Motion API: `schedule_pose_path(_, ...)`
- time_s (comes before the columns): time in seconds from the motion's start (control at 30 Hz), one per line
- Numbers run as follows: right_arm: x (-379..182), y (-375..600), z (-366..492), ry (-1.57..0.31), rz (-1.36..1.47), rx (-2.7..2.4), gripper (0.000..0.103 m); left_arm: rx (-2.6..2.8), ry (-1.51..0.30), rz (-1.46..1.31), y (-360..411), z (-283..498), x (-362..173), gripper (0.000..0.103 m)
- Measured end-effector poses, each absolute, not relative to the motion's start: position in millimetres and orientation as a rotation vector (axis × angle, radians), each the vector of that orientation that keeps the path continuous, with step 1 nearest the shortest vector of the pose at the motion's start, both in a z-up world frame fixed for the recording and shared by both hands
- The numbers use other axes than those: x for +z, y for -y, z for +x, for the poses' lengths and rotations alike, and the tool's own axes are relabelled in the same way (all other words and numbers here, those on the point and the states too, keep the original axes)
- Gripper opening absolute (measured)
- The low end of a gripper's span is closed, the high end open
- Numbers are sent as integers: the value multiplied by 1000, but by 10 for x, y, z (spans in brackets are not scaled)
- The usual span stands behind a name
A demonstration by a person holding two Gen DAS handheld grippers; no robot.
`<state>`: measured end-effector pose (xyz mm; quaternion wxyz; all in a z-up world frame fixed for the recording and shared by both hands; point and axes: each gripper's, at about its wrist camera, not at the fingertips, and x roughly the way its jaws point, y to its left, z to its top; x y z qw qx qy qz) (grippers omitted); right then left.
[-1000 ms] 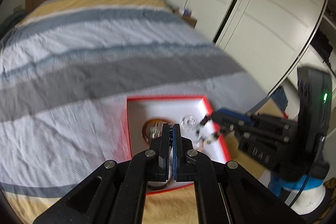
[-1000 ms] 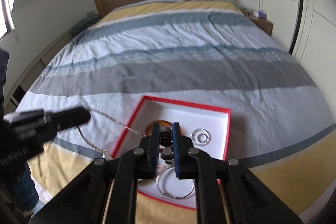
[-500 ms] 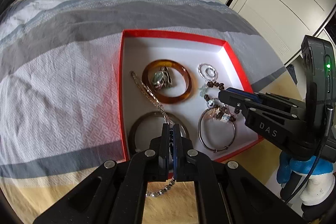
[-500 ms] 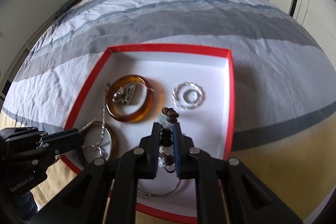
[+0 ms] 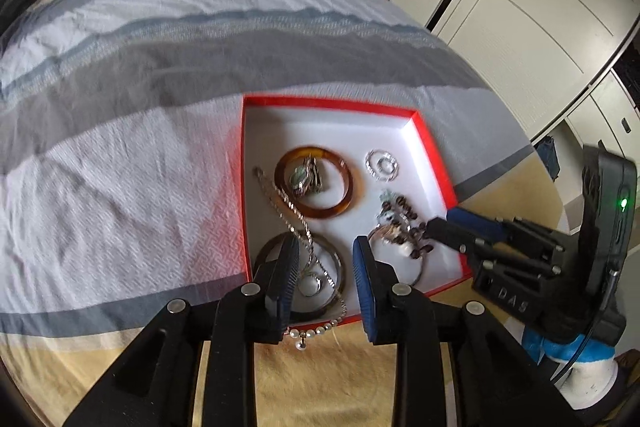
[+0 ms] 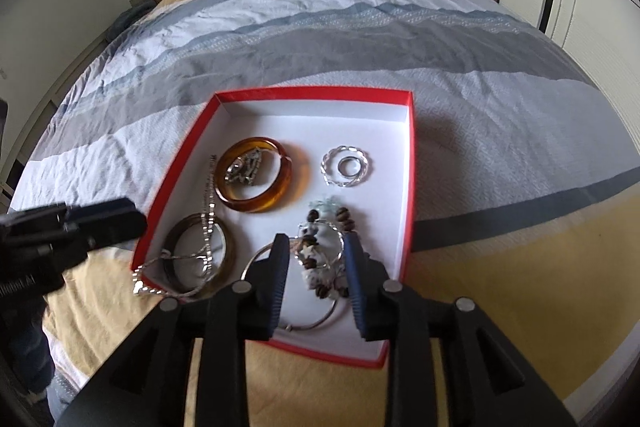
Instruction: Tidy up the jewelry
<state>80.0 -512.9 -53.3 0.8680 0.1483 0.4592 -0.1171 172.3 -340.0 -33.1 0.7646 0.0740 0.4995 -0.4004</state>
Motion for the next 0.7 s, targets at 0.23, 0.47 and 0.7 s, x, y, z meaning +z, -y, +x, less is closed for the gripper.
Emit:
schedule_pose_path(0.23,-245,4990,625,-916,302,-232,28,-840,-1023,139,3175,1608,-19,32)
schedule_pose_path(0.47,27,4726,393,-876,288,-218,28,-748,-931,135,2738,1312,212,37)
schedule_pose_path(0.7,221,4300,94,-844,255,-187,36,-629,-853,135,2169,953,382,60)
